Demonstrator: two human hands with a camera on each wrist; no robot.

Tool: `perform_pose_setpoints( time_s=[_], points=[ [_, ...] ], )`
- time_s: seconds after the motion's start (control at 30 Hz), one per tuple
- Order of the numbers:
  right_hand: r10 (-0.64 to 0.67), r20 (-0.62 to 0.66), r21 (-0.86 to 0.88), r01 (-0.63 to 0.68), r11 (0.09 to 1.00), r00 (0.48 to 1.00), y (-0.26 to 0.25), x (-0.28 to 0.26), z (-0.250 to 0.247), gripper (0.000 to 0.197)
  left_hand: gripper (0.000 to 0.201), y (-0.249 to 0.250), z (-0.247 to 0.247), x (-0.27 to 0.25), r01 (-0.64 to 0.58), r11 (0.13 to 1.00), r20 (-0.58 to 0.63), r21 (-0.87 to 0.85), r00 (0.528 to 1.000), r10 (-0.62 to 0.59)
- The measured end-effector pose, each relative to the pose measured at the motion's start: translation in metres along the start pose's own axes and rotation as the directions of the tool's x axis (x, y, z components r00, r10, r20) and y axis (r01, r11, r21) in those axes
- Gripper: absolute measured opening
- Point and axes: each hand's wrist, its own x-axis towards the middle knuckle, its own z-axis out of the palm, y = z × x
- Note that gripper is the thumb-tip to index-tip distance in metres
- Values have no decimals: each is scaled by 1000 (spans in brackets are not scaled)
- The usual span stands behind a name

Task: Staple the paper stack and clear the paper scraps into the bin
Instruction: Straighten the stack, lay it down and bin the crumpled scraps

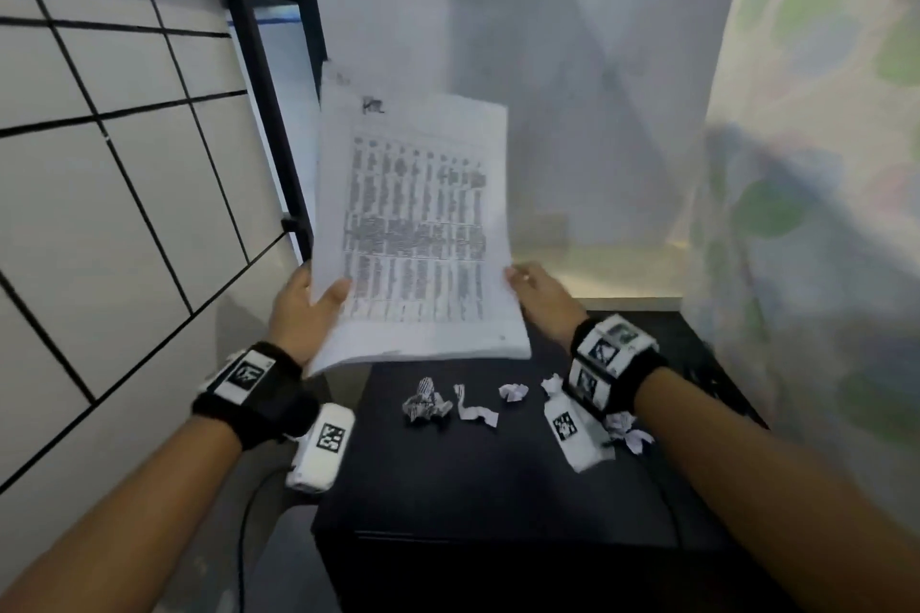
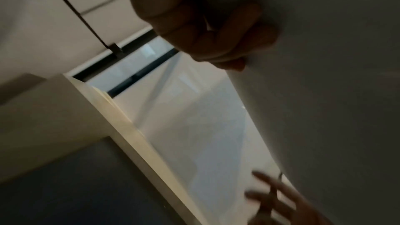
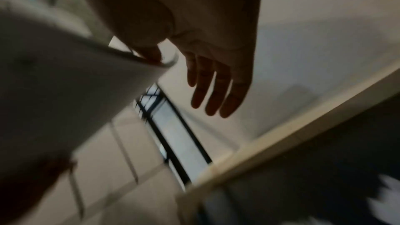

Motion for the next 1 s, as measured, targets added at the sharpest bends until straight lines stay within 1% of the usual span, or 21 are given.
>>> perform_pose_setpoints(
  time_s=[0.03,0.1,0.17,0.2,0.23,0.27,0.3,0.33,0.37,0.4,0.43,0.47,0.5,0.53,0.6,0.67,0.7,0.77,0.83,0.9,1.0],
  points=[
    [-1,84,-78,8,997,997,6,-8,10,51,38,-5,-12,2,1,1000,-29,4,1000,-1],
    [-15,256,-177,62,982,966,16,-22,35,64,37,-13,-34,4,8,999,-80,44,997,-4],
    [-59,374,-315,187,931,925,29,-22,61,87,38,-21,-50,4,18,997,-104,77,994,-10],
    [-59,446,-410,263,873,893,34,-20,72,89,38,-25,-56,3,25,995,-108,102,994,-14],
    [-48,505,-514,345,785,862,37,-18,81,83,38,-28,-60,0,32,991,-102,130,995,-19],
    [-21,565,-602,429,673,825,37,-18,89,75,38,-31,-62,-2,42,988,-94,149,995,-28],
    [5,624,-638,506,581,781,39,-18,97,71,38,-36,-63,-3,52,986,-81,161,996,-39],
    [34,650,-657,539,527,759,37,-21,103,67,37,-42,-64,-4,68,983,-71,170,996,-57],
    [65,653,-676,541,500,755,41,-19,111,62,37,-48,-64,-6,92,979,-60,181,995,-83],
    [111,632,-696,498,518,767,46,-15,118,58,37,-55,-63,-7,115,974,-47,194,993,-108],
    [148,592,-703,418,575,792,49,-12,121,56,37,-64,-62,-9,136,968,-30,212,991,-133],
    [176,560,-709,359,607,809,53,-10,119,56,38,-72,-60,-12,156,961,-15,230,988,-157],
    [189,538,-718,330,612,821,57,-9,116,57,38,-80,-57,-15,178,953,-1,244,983,-183],
    [181,538,-727,344,594,823,59,-8,109,56,39,-87,-53,-19,200,947,10,252,978,-210],
    [140,498,-751,345,563,856,68,-7,91,51,39,-100,-43,-26,245,935,34,257,965,-262],
    [151,462,-808,344,478,874,77,-8,68,39,37,-111,-33,-29,279,928,71,248,950,-304],
    [161,439,-827,328,456,884,83,-6,57,32,37,-116,-28,-29,289,925,90,248,943,-319],
    [203,406,-850,286,443,891,92,-7,34,24,37,-123,-18,-30,291,923,123,252,936,-329],
    [207,368,-866,253,431,906,103,-7,14,25,38,-126,-9,-29,272,922,165,274,932,-324],
    [209,326,-874,209,439,922,114,-7,0,27,39,-125,0,-29,257,918,204,301,923,-325],
    [199,278,-877,164,452,940,123,-9,-11,23,38,-122,13,-31,236,898,282,372,893,-351]
  ],
)
